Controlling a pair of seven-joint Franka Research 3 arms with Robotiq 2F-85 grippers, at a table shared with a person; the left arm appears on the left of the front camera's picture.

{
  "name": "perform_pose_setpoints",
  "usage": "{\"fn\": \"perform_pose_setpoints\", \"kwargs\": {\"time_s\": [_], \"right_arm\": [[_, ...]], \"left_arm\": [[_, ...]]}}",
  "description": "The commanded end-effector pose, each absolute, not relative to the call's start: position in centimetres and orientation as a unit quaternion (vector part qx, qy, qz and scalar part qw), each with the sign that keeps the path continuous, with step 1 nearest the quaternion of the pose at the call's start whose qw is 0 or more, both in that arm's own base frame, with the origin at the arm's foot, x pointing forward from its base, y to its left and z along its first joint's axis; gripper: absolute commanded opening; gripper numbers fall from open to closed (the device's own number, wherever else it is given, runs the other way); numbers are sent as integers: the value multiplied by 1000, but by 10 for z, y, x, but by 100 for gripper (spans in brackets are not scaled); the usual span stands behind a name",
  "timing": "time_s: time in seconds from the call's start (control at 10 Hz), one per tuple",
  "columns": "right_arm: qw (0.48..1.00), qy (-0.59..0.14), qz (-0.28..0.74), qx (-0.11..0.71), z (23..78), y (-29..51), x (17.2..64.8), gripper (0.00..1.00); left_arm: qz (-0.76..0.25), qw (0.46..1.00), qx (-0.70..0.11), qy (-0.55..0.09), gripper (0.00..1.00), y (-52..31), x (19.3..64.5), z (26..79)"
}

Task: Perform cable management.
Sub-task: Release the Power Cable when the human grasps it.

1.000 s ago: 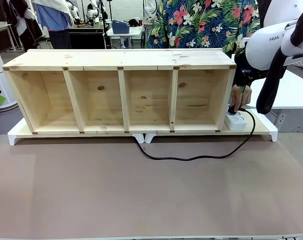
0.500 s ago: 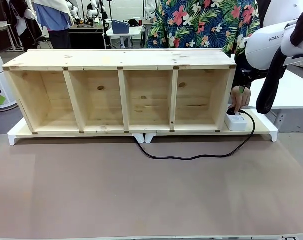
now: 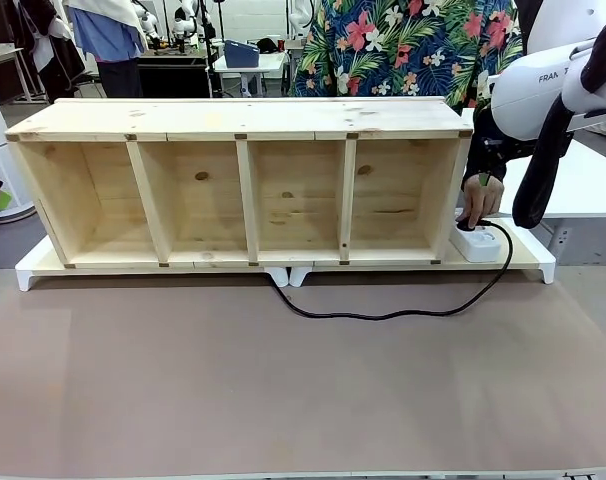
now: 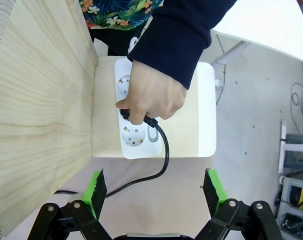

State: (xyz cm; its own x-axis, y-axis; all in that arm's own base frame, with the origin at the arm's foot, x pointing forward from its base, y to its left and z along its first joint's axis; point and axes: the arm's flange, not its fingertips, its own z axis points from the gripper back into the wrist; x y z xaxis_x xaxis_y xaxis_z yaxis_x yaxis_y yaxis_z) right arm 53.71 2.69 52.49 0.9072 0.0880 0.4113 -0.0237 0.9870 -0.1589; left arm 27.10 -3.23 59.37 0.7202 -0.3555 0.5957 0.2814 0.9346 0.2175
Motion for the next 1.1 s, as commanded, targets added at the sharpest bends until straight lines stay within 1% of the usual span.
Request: {"fn": "perform_pose_setpoints", "kwargs": {"time_s": [0.0, 1.0], "right_arm": [[974, -213, 29, -75, 524, 27, 537, 100], [974, -213, 29, -75, 524, 27, 537, 100]], "left_arm": [[-172, 925, 56, -336, 100, -32, 271, 594], [-172, 925, 56, -336, 100, -32, 271, 594]]}}
